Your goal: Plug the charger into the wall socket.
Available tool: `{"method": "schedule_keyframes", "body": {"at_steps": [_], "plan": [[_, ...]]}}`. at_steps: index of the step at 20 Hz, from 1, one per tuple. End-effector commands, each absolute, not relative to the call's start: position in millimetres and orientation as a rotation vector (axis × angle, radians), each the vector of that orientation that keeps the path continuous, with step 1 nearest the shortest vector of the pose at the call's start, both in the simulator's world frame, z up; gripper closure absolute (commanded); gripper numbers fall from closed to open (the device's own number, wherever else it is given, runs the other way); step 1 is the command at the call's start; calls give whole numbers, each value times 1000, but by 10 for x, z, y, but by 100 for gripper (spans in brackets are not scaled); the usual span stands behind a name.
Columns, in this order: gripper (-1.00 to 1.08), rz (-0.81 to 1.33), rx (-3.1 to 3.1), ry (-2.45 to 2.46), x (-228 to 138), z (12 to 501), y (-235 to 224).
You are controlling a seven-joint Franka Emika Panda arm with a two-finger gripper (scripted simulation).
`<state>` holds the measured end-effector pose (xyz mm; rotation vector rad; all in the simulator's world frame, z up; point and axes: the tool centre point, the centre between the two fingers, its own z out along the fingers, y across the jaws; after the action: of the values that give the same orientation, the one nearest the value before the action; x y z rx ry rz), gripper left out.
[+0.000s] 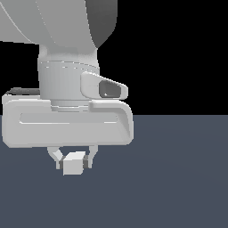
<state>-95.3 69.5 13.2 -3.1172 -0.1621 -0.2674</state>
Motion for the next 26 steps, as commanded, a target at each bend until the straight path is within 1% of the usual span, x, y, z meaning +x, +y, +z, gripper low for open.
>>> {"method": "schedule_keyframes", "body": {"at_steps": [1, 7, 18, 26], "plan": [[108, -269, -3118, -154, -921, 165, 687], [108, -269, -3121, -109, -746, 341, 635], [108, -270, -3130, 30, -216, 857, 441], [108, -271, -3133, 74, -45, 1008, 367]]}}
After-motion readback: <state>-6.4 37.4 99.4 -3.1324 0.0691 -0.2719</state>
